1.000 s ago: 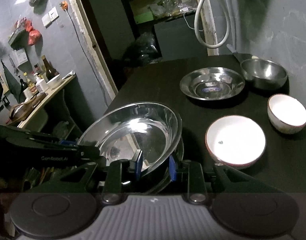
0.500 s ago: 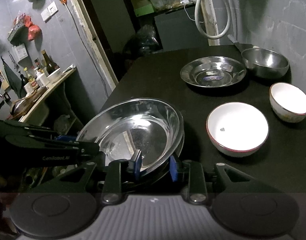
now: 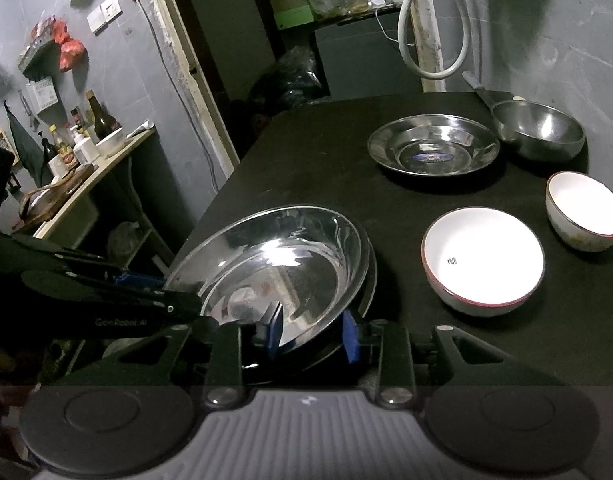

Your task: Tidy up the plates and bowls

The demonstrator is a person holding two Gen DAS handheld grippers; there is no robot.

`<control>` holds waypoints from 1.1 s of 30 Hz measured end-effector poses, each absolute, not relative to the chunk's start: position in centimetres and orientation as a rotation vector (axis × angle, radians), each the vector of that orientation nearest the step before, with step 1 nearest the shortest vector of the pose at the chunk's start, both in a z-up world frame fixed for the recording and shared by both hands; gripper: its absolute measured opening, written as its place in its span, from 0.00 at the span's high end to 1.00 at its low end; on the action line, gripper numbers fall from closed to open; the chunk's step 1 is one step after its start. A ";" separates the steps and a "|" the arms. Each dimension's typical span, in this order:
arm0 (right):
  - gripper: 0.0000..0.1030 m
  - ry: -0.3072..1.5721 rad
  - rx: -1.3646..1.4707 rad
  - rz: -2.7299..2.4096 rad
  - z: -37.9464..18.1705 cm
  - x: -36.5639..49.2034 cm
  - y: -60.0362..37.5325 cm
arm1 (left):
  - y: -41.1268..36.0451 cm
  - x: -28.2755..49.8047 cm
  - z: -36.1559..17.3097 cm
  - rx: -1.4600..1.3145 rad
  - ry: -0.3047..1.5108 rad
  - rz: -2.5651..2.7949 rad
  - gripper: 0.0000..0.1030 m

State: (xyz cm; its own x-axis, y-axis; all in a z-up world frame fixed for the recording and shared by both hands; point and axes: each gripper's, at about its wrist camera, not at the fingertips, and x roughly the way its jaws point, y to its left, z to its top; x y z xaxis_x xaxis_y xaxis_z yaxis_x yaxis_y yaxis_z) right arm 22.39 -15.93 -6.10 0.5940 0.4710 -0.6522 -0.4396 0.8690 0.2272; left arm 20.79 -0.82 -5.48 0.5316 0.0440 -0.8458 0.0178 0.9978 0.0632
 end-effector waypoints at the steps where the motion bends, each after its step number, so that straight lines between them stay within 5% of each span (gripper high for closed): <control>1: 0.64 0.770 0.041 0.527 -6.1 22.4 -15.9 | -0.8 20.8 -5.4 0.066 1.007 0.016 0.71; 5: 0.62 0.767 0.030 0.521 -6.0 22.4 -15.8 | -0.7 20.9 -5.1 0.062 0.996 0.013 0.66; 12: 0.36 0.763 0.044 0.497 -6.0 22.6 -16.2 | -0.6 21.2 -4.1 0.076 0.942 0.034 0.22; 15: 0.21 0.753 0.057 0.493 -5.9 22.7 -16.5 | -0.6 21.7 -3.7 0.082 0.923 0.038 0.13; 20: 0.00 0.714 0.083 0.486 -5.3 23.3 -17.1 | -0.1 23.1 -3.5 0.050 0.883 0.031 0.06; 33: 0.00 0.616 0.061 0.378 -3.3 30.5 -18.9 | 0.1 32.4 -2.4 -0.129 0.718 -0.109 0.01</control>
State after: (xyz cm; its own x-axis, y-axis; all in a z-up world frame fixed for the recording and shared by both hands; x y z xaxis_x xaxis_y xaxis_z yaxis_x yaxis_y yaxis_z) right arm 30.54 -18.89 -3.26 0.7501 0.3636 -0.5524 -0.3277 0.9299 0.1671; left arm 32.39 0.10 -2.45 0.7480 -0.1434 -0.6480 0.0546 0.9864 -0.1552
